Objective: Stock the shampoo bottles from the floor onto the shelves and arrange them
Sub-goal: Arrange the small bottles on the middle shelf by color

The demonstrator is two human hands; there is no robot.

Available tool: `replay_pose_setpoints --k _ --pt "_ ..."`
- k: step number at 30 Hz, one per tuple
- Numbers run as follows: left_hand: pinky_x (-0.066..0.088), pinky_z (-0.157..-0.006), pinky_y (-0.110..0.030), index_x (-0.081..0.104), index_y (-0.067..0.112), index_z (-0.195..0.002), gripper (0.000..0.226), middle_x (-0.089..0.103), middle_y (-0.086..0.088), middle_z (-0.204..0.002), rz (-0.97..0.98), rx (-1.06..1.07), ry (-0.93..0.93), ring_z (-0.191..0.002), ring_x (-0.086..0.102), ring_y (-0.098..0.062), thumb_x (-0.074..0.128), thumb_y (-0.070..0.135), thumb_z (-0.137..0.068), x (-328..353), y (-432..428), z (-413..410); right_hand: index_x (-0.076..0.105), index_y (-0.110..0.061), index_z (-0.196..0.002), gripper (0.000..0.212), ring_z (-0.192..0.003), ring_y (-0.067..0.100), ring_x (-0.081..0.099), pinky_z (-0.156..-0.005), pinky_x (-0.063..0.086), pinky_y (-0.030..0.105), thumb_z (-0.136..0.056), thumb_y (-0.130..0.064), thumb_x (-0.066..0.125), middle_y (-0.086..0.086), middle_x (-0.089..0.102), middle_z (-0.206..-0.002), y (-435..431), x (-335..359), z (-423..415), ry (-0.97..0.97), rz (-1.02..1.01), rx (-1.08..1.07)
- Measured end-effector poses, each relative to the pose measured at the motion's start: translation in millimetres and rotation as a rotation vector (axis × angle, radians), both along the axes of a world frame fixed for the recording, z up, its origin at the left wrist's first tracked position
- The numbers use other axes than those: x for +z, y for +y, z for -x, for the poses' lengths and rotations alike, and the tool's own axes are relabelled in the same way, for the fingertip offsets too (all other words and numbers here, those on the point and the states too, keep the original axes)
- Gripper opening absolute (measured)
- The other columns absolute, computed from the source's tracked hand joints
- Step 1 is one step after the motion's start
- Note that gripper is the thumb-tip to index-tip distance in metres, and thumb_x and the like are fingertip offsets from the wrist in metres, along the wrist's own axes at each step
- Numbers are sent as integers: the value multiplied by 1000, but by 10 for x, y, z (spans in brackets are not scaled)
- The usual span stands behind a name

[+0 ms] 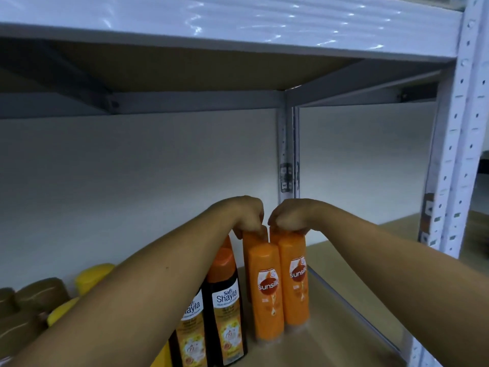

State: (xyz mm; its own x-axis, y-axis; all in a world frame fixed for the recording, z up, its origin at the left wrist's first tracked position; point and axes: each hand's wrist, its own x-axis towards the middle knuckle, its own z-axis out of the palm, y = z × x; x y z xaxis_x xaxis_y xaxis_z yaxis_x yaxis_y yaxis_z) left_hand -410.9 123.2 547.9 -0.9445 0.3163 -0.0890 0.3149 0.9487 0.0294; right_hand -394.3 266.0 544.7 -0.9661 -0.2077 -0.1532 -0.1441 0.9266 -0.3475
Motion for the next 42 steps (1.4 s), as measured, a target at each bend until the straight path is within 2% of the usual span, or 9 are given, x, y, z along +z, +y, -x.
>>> replay_pose_setpoints --k 3,11,14,20,23,28,34,42 --pt "61 -63 -26 63 8 -131 48 66 -11 -124 -9 -42 -10 -75 68 -22 73 35 -92 -9 -8 14 56 -18 -140 40 -119 35 61 -94 56 43 -101 -24 53 9 57 -140 23 -25 25 60 -39 45" --pt "62 -75 -30 63 9 -135 48 66 -9 -129 -25 -119 -28 -96 71 -26 70 34 -94 -14 -62 10 60 -21 -136 39 -118 31 60 -91 55 40 -97 -27 59 5 59 -139 57 -78 66 124 -55 89" --pt "62 -76 -30 62 10 -136 48 65 -8 -131 -18 -129 -27 -99 71 -28 69 33 -95 -10 -60 5 60 -20 -135 39 -116 31 61 -90 55 39 -97 -27 60 6 60 -137 64 -74 78 118 -45 90" --pt "62 -73 -28 63 11 -134 47 67 -7 -129 -20 -136 -42 -94 72 -26 69 35 -95 1 -71 8 60 -19 -136 41 -115 32 62 -90 55 40 -97 -29 61 6 60 -136 54 -80 93 113 -48 85" --pt "63 -77 -31 63 10 -135 47 67 -7 -129 -2 -144 -45 -93 71 -25 67 35 -95 -3 -57 -4 59 -19 -136 41 -114 32 63 -90 56 40 -97 -30 60 6 61 -135 55 -86 94 110 -52 84" --pt "62 -75 -30 63 10 -134 46 67 -8 -126 41 -162 -22 -81 68 -20 66 36 -96 -6 -18 -6 60 -20 -136 41 -112 31 64 -88 56 39 -96 -31 59 7 62 -134 54 -93 93 116 -53 79" --pt "63 -82 -35 67 12 -131 45 70 -5 -122 61 -203 -2 -90 73 -22 63 41 -97 -26 -73 22 60 -20 -135 41 -113 31 63 -91 56 41 -96 -32 58 6 62 -134 53 -127 75 146 -51 78" --pt "62 -79 -30 69 15 -128 44 73 -4 -114 74 -202 44 -81 74 -19 52 46 -101 -129 -116 63 62 -19 -134 39 -116 30 61 -92 54 40 -97 -31 55 6 62 -135 60 -170 62 168 -39 81"
